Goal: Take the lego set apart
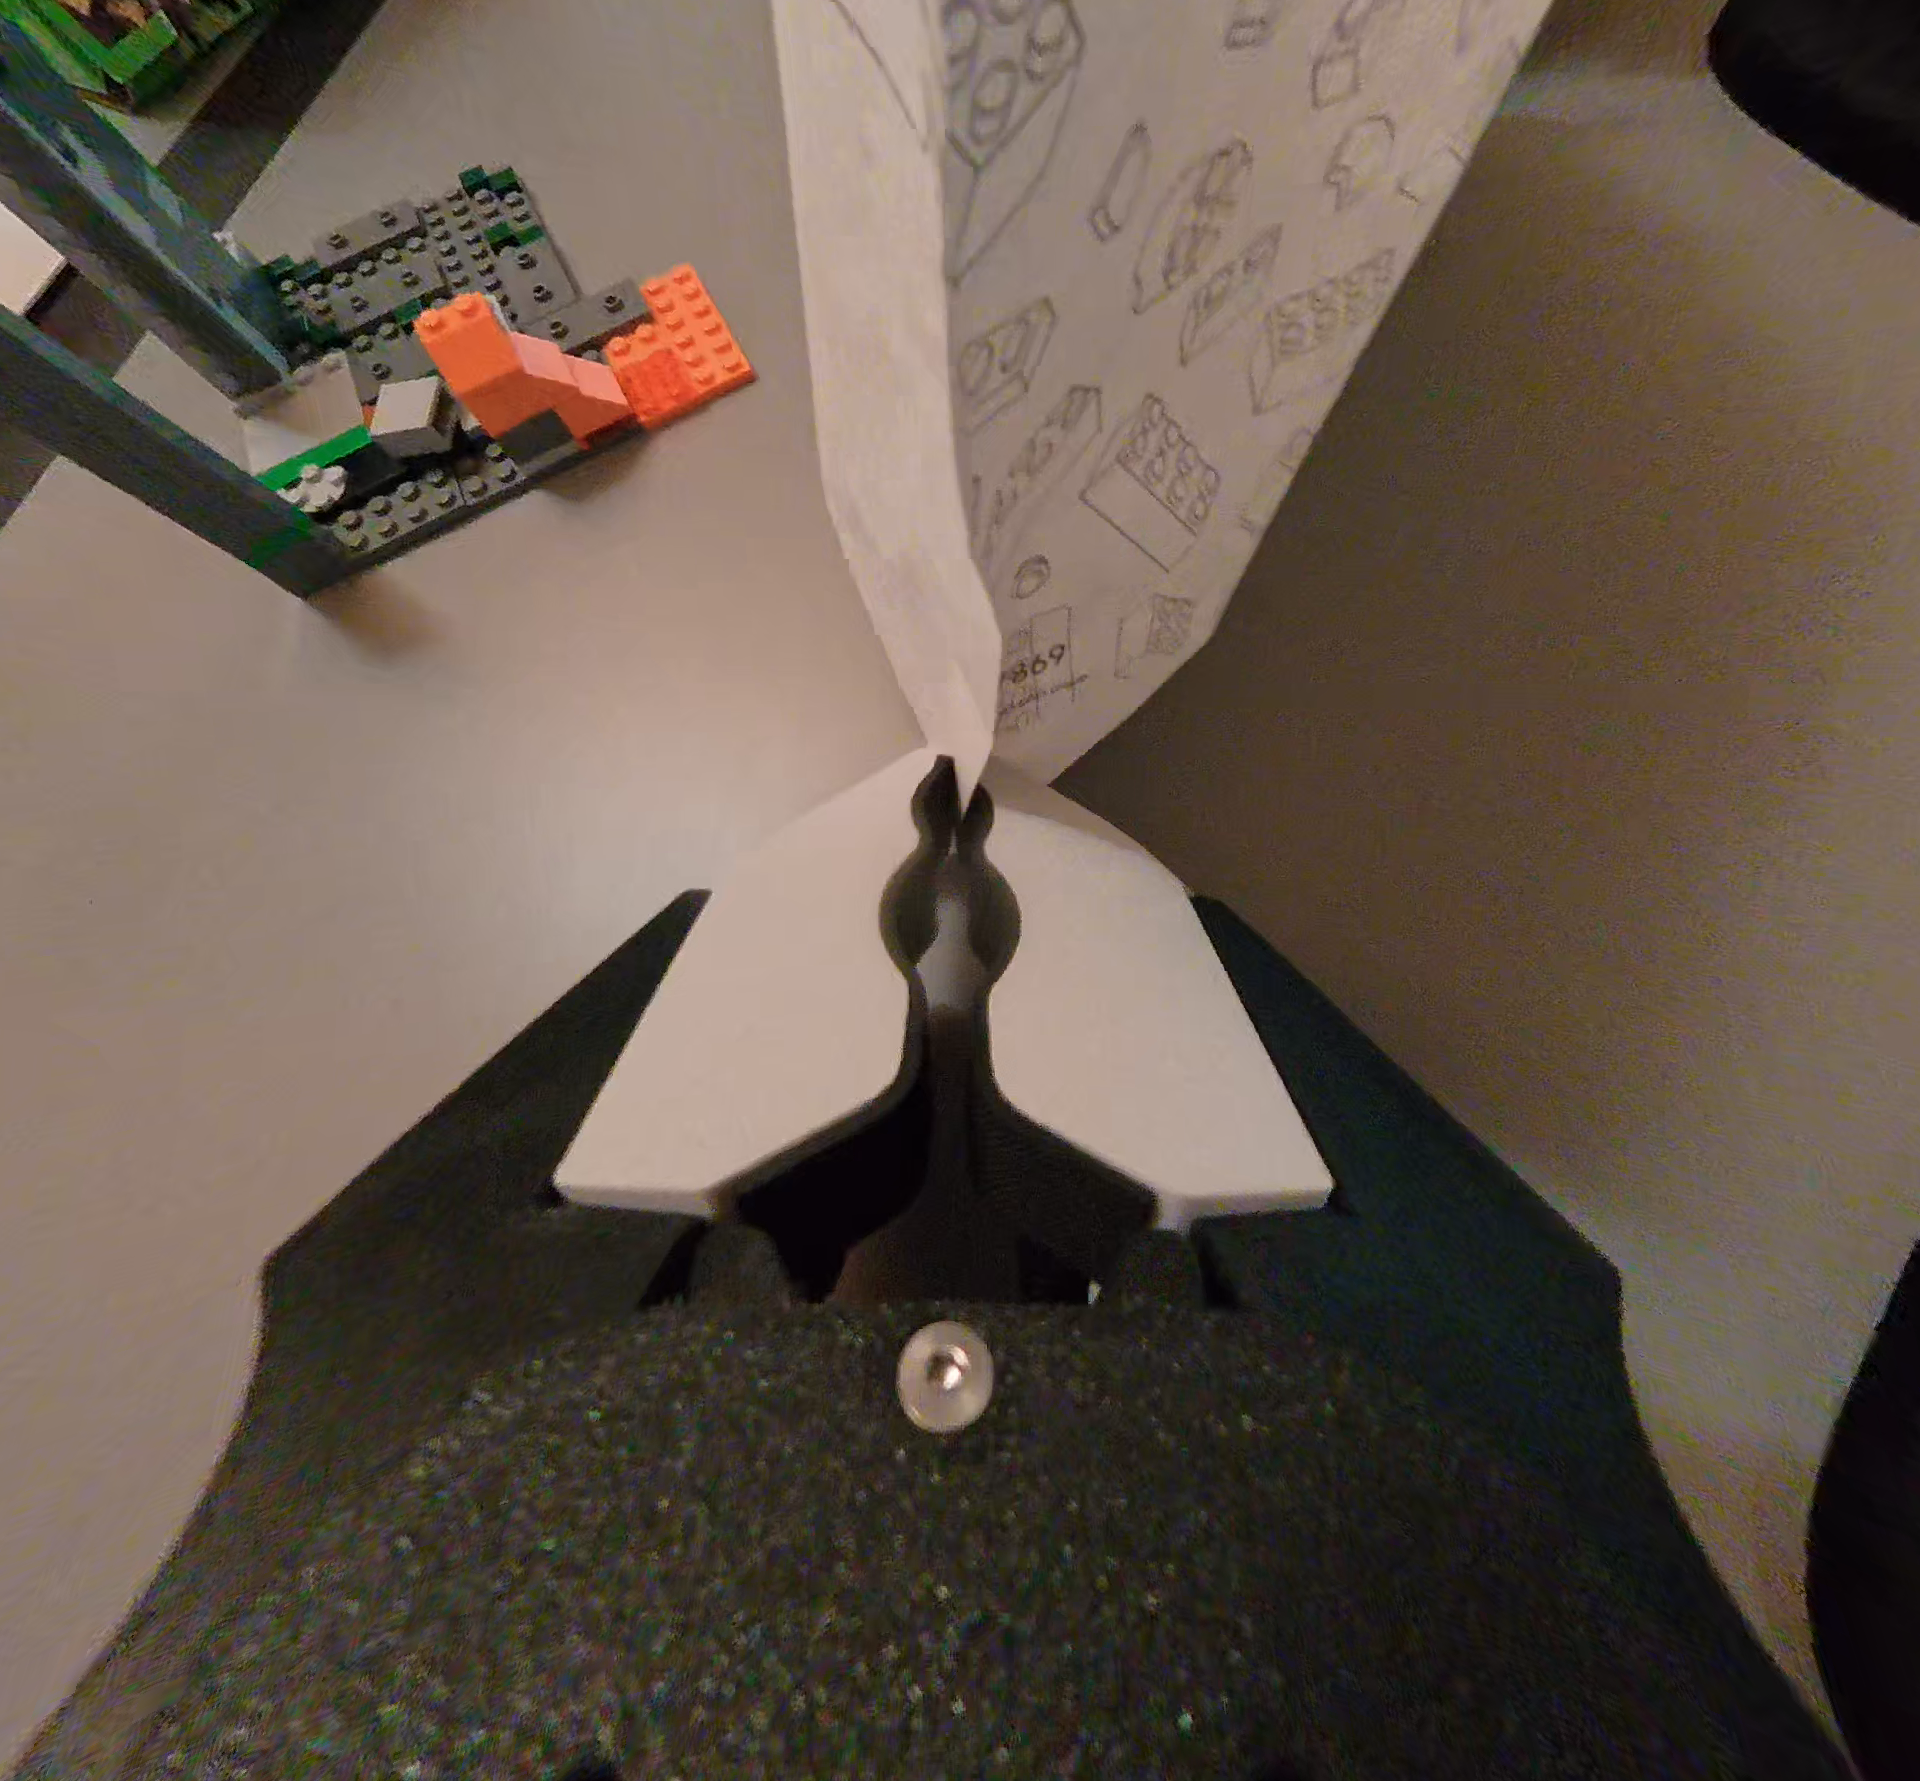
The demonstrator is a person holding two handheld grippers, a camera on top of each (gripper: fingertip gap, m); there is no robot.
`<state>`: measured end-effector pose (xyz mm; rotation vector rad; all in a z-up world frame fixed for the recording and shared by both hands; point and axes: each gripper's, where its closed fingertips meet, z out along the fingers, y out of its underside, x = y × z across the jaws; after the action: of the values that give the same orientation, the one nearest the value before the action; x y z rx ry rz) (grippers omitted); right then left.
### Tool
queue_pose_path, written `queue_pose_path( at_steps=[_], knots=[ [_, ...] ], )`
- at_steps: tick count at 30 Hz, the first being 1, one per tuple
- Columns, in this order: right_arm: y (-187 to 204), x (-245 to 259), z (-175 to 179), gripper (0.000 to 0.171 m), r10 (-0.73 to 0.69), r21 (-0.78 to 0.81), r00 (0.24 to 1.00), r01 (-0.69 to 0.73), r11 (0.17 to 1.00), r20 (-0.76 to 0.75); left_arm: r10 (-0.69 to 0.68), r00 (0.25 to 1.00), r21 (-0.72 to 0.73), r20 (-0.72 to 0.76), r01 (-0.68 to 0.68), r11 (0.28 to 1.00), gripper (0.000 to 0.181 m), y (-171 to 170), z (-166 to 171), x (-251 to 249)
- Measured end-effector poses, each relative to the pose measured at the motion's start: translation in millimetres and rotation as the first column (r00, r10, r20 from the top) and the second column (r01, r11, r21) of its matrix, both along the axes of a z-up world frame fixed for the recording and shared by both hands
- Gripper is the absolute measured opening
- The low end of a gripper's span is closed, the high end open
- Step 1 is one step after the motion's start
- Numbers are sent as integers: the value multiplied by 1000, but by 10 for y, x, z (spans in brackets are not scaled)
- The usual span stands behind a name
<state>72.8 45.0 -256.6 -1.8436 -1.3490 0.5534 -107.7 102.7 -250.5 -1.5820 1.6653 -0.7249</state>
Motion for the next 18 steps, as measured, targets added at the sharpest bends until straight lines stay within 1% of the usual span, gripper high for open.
queue_pose_path(
  at_steps=[4, 6, 8, 13, 15, 18],
  knots=[
    [18, -259, -8, 0, 33, 21, 999, -33, 999, 14, -36, 999, 20, -2, 36, 999, 0, -114, -13, 167],
    [40, -367, -9, 0, 36, 29, 999, -36, 999, 23, -25, 1000, 50, 4, 25, 998, 0, -127, -1, 258],
    [58, -392, -7, 0, 26, 17, 1000, -27, 1000, 14, -9, 1000, 42, 9, 8, 999, 0, -110, 4, 271],
    [59, -246, 12, 0, -10, 9, 1000, 10, 1000, 8, 15, 1000, 30, 17, -16, 999, 0, -75, 31, 169],
    [54, -144, 64, 0, -30, 0, 999, 30, 1000, -14, 33, 999, 25, 37, -34, 999, 0, -38, 80, 99],
    [19, -41, 97, 1, -41, -11, 999, 41, 999, -7, 43, 997, 19, 71, -44, 999, 0, -23, 164, 53]
  ],
)
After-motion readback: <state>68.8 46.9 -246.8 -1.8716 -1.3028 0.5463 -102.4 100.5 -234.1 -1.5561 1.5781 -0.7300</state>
